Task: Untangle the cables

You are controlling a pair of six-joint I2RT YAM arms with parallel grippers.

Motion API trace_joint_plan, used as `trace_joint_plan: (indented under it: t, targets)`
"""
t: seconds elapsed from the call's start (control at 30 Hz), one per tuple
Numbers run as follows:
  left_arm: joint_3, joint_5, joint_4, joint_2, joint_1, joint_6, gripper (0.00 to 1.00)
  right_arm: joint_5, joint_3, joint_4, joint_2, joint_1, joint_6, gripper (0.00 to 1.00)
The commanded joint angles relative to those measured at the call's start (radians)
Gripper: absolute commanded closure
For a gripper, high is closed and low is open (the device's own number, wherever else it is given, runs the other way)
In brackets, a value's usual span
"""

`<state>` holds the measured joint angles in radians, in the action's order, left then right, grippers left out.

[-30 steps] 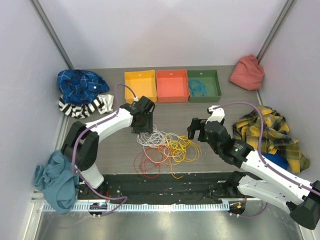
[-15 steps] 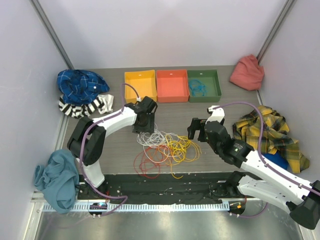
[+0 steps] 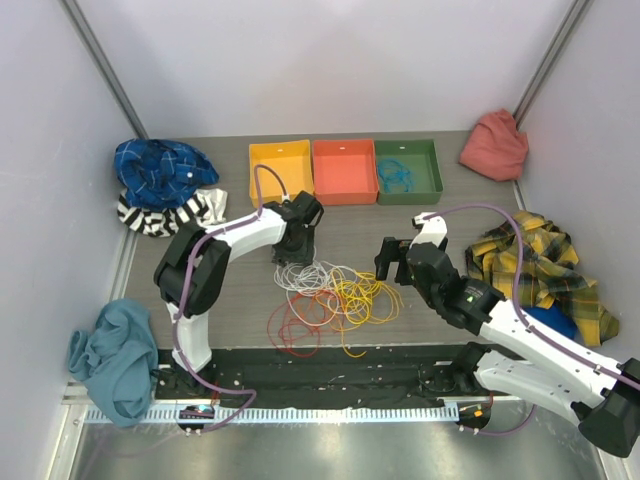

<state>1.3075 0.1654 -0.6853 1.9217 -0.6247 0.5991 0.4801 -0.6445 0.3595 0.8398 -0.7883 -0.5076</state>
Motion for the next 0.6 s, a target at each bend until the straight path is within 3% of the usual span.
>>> trace_joint_plan:
  t: [0.0,0.1,0.13,0.2,0.23,0.27,0.57]
  targets:
    - [-0.007,0.055,-0.011,0.036,0.000,0.010,0.44,0.018,-0.001,-0.027,-0.018,0.000,-0.005,0.00]
    - [-0.016,0.057,-0.010,0.022,0.000,0.004,0.56,0.018,-0.004,-0.027,-0.018,-0.002,-0.005,0.00]
    - [-0.013,0.059,-0.016,0.019,0.000,0.004,0.67,0.018,-0.004,-0.028,-0.015,0.000,-0.008,0.00]
    - [-0.013,0.060,-0.026,0.002,0.000,0.005,0.78,0.017,-0.006,-0.027,-0.011,0.000,-0.012,0.00]
    - [-0.020,0.071,-0.031,-0.010,0.000,0.008,0.92,0.014,-0.007,-0.027,-0.011,-0.002,-0.012,0.00]
    - [-0.025,0.081,-0.031,-0.041,0.000,0.014,0.99,0.014,-0.009,-0.028,-0.010,-0.002,-0.014,0.00]
    - [-0.037,0.230,-0.063,-0.337,-0.032,0.008,1.00,0.000,-0.052,-0.008,-0.004,-0.002,0.001,0.00]
